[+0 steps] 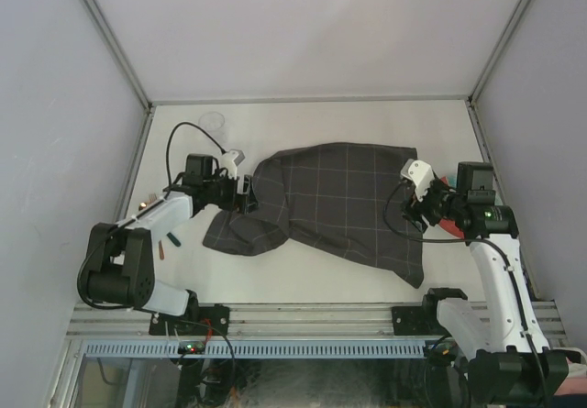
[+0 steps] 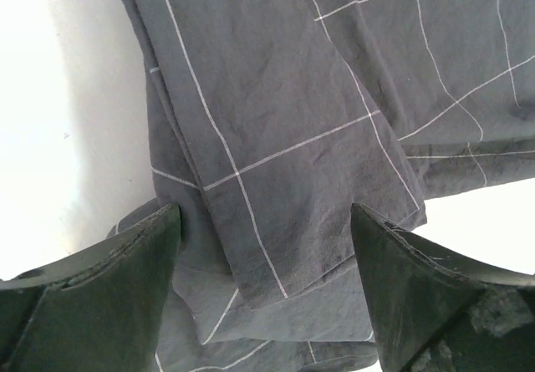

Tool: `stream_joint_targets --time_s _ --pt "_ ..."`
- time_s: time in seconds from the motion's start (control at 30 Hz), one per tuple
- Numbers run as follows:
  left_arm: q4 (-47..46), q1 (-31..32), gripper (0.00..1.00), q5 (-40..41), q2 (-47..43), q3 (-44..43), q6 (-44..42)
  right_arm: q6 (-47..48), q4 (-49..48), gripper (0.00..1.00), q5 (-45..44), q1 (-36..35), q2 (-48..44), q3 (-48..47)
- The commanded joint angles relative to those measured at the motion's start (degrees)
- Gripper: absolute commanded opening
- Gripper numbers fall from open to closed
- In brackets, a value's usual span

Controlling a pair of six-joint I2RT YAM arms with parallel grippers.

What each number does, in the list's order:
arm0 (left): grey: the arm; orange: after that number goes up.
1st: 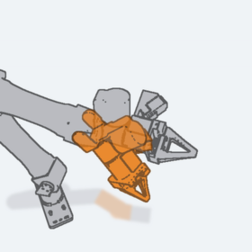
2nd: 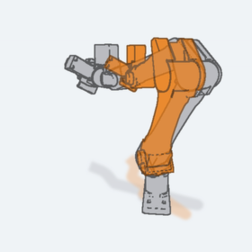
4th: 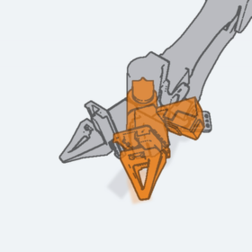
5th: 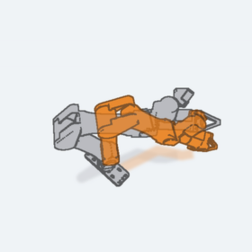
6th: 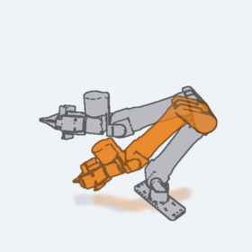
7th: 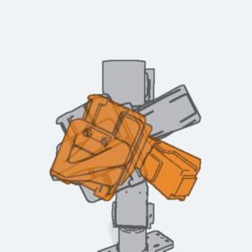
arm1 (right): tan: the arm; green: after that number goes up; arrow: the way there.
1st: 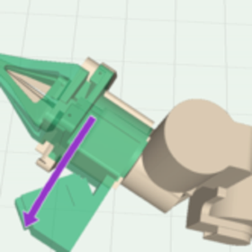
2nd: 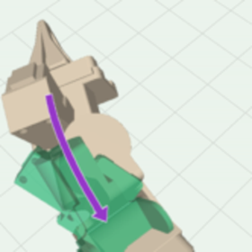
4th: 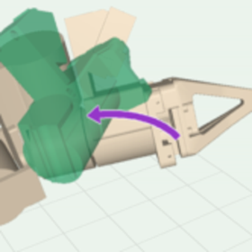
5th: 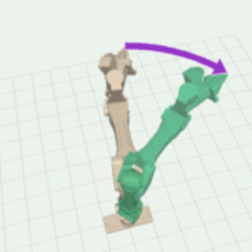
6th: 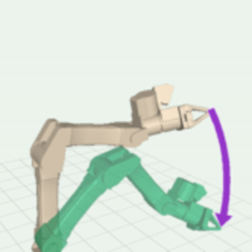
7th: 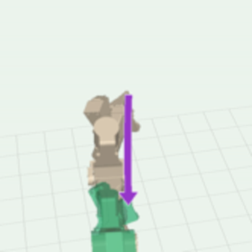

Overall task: Set the dinner table for one person
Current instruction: Flatten out the napkin at the center of the board.

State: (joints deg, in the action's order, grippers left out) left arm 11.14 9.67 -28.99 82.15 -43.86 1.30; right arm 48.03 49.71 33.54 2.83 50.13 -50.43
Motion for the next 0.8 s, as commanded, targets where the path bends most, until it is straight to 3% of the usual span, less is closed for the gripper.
stream_joint_targets --time_s 0.0,0.2,0.5,0.77 --pt "-2.41 0.06 0.84 -4.23 1.33 -2.55 -0.61 0.69 -0.78 0.65 1.4 0.59 -1.0 -0.37" --pt "-0.32 0.26 0.76 -4.76 3.33 -5.06 -1.24 0.63 -1.18 0.65 1.73 0.66 -0.84 0.03" --pt "5.43 0.18 0.76 -3.1 -0.99 -8.14 -3.96 0.86 -1.41 0.65 2.5 0.66 -1.08 0.92" --pt "4.99 0.41 0.76 -3.46 -1.81 -4.97 -3.21 0.98 -1.53 0.65 3.24 0.69 -1.56 1.38"
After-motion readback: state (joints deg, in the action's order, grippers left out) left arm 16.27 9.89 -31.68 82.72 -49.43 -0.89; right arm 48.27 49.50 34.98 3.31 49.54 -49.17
